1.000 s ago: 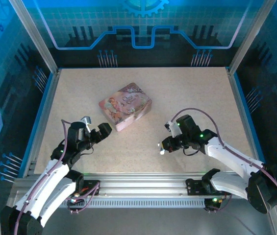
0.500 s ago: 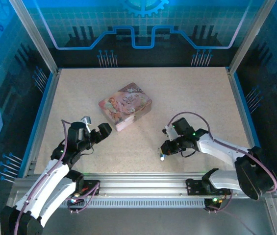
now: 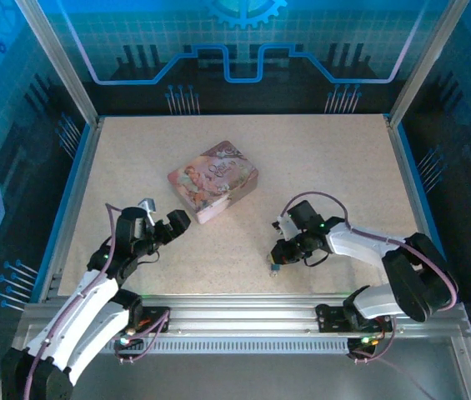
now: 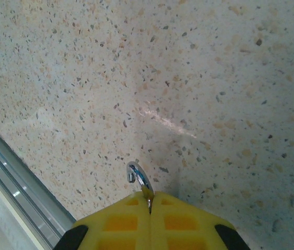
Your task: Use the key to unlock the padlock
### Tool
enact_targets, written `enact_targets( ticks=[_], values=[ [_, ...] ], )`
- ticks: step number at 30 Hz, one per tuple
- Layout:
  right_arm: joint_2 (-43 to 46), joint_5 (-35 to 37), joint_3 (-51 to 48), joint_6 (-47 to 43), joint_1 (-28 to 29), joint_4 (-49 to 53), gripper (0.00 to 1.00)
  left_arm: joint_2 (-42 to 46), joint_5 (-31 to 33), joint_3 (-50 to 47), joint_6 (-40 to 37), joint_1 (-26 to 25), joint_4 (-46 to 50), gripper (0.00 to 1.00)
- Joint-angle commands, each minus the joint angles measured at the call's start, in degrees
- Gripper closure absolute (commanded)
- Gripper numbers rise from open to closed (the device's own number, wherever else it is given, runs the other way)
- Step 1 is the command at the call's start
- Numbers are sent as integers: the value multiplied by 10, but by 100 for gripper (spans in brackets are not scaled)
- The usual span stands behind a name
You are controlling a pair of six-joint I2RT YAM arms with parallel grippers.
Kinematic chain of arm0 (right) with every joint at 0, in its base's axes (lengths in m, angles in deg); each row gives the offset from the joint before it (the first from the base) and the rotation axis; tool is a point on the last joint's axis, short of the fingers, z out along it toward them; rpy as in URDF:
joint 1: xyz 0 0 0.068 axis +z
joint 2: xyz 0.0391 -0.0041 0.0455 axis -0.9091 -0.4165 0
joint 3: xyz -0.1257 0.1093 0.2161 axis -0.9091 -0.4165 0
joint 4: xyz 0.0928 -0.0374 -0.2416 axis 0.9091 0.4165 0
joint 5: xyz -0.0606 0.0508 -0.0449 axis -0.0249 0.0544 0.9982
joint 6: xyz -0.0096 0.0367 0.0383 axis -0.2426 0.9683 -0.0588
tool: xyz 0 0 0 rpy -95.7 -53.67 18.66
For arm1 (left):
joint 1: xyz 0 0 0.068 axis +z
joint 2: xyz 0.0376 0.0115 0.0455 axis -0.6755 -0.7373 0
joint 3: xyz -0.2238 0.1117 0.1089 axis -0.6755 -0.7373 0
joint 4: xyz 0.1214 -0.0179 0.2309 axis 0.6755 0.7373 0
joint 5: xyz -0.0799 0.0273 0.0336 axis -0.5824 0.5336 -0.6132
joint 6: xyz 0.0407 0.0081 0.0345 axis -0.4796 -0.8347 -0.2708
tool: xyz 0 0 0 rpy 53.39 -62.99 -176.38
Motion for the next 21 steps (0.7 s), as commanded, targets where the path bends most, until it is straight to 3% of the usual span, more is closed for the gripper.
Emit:
enact_targets(
  ticks=[1,21],
  values=[
    [-13,5,9,-11,-8,-1,93,-1,0,-9,1,5,-2,1],
    [-16,13,12,-8,-9,4,79,-2,-10,-3,8,5,-6,1]
  ],
)
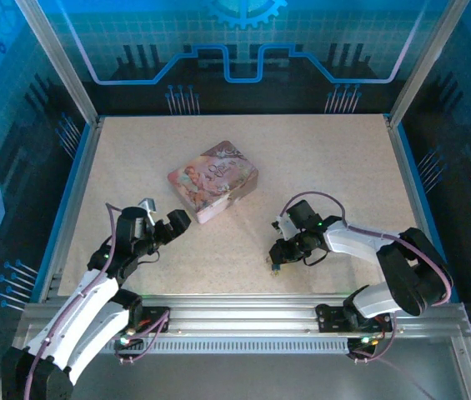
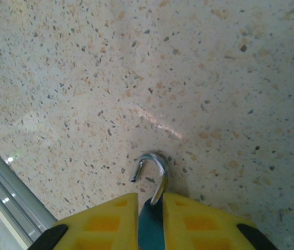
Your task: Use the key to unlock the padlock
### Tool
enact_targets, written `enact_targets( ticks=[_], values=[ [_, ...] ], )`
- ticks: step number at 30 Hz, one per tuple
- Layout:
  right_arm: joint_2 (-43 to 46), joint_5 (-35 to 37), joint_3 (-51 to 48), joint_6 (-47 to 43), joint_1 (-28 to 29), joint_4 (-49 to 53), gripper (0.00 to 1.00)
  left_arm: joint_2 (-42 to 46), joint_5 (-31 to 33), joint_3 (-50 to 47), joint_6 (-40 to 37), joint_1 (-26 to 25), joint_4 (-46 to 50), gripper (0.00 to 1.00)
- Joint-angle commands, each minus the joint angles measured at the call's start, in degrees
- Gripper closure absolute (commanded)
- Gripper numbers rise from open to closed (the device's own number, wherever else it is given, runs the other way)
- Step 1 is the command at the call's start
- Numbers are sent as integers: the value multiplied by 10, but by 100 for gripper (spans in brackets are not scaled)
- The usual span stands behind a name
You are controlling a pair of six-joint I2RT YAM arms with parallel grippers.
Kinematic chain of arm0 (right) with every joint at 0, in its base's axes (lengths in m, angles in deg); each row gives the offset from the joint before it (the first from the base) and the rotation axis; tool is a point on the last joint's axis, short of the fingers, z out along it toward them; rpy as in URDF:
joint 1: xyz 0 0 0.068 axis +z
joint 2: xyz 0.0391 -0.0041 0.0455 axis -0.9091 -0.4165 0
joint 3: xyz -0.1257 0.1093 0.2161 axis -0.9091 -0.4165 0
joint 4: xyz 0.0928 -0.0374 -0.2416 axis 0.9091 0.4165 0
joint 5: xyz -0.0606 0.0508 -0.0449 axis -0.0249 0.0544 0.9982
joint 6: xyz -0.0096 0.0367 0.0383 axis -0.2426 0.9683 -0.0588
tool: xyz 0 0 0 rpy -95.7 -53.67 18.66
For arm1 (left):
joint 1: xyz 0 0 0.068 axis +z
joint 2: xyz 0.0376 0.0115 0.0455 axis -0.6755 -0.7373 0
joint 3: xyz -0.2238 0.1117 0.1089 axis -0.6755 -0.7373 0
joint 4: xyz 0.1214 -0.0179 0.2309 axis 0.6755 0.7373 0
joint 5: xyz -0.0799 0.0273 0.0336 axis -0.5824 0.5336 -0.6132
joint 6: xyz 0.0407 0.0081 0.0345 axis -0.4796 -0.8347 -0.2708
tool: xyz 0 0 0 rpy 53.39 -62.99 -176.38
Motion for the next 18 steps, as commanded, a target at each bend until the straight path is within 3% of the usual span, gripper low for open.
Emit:
enact_targets(
  ticks=[1,13,18],
  values=[
    [8,6,9,-7,-6,13,78,0,-11,-3,5,5,-5,1],
    [63,28,20,-3,-9,47,69,0,-15,9,8,5,-9,1],
    [102,40,24,-2,-15,56,58,-1,-9,17,0,5,-1,1]
  ],
)
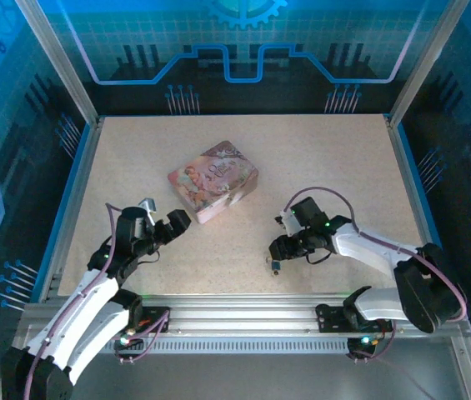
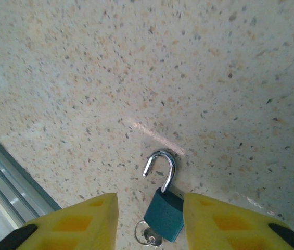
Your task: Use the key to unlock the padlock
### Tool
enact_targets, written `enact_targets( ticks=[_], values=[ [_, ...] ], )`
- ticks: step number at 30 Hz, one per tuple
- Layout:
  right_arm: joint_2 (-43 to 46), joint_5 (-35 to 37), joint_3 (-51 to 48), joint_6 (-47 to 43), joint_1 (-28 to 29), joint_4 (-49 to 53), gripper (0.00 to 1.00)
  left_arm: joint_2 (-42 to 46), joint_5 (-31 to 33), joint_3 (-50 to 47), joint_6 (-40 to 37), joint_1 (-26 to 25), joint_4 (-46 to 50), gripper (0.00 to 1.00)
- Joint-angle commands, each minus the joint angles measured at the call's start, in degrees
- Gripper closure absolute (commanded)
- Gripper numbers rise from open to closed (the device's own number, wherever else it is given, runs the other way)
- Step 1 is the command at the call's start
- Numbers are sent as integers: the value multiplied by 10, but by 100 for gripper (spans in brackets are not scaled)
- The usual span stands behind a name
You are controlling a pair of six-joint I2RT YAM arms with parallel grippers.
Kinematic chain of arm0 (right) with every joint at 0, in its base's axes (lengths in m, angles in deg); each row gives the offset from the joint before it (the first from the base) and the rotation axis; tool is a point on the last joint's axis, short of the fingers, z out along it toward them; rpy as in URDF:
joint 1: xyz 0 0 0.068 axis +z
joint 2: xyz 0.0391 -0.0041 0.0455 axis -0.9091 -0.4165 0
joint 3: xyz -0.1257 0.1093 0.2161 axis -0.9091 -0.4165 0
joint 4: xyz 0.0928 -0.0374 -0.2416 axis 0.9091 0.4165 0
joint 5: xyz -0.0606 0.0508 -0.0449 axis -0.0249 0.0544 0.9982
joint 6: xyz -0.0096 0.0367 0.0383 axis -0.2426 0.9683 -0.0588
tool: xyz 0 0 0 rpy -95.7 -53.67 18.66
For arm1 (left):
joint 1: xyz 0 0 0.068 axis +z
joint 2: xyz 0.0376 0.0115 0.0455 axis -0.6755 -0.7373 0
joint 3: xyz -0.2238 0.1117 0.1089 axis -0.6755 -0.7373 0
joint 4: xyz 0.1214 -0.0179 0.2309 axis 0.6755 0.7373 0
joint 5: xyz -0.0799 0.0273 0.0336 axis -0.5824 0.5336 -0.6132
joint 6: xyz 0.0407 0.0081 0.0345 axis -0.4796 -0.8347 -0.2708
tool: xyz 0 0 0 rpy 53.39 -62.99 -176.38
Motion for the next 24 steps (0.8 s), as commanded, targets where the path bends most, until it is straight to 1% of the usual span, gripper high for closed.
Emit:
enact_targets(
  ticks=[1,8,11,16,20,22,24],
  values=[
    [32,13,17,-4,-13,24,55,-1,-3,22,-6,5,5,1],
    [82,29,29,-18,-33,39,34,-8,24,55,-44,10,37,1],
    [97,28,34,-21,-44,39,27,-11,33,68,-55,12,45,1],
    [110,39,46,-29,-65,35,17,-16,59,86,-77,19,52,1],
    [112,53,52,-37,-85,22,5,-28,71,102,-97,29,53,1],
    [111,59,52,-39,-99,14,0,-36,76,109,-105,33,53,1],
    [111,63,53,-42,-113,6,0,-42,82,114,-113,35,50,1]
  ],
)
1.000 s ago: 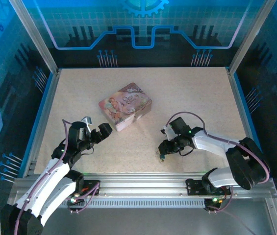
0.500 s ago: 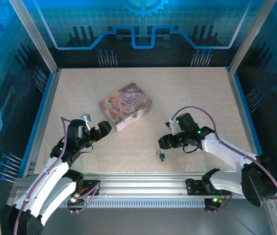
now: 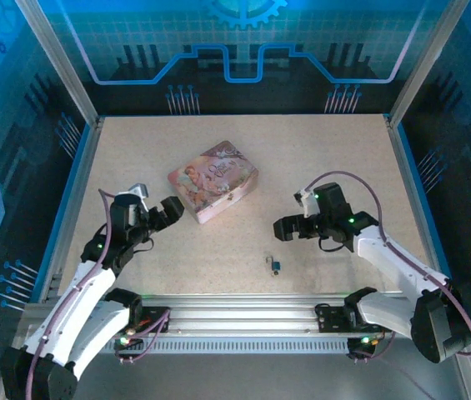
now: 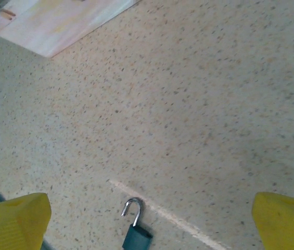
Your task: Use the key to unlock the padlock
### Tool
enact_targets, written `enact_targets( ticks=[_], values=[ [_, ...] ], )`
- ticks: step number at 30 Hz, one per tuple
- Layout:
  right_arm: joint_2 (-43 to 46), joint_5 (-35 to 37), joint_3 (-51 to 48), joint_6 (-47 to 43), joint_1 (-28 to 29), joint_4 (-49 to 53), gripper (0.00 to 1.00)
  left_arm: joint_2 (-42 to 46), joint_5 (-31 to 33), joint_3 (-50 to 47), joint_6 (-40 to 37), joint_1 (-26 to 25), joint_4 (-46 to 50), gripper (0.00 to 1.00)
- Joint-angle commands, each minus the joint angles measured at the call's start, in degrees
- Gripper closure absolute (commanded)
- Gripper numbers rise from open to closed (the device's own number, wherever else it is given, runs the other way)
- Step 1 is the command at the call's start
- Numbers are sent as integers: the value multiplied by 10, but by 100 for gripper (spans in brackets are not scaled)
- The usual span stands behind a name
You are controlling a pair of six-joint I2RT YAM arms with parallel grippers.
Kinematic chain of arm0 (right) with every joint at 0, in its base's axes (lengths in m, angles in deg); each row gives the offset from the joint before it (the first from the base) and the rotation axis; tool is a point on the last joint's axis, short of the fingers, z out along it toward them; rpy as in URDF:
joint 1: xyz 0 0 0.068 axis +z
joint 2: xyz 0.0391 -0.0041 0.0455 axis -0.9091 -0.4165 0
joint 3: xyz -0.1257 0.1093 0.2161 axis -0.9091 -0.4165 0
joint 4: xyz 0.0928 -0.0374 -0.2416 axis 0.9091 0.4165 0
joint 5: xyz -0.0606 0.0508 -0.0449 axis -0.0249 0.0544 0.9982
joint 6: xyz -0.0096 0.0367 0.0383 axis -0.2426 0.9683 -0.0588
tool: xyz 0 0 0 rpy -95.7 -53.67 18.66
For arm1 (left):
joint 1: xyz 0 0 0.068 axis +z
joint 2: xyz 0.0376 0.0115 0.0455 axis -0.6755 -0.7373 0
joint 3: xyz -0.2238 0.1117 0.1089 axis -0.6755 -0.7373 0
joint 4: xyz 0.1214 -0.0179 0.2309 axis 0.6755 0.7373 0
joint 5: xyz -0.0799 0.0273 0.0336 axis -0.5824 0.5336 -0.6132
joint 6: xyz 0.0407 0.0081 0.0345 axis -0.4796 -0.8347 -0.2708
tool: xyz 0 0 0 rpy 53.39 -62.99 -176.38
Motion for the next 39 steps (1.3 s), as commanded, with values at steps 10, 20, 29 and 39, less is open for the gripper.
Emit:
enact_targets(
  ticks=[10,20,29,39],
  values=[
    [20,42,12,-39,-114,-63,0,-16,100,18,-98,19,-34,1],
    [13,91,-44,-73,-164,-214,0,-43,154,-13,-179,35,-137,1],
    [-20,146,-80,-140,-175,-336,0,-99,171,-20,-242,45,-212,1],
    [-95,177,-120,-177,-180,-507,0,-178,183,-46,-325,55,-320,1]
  ],
)
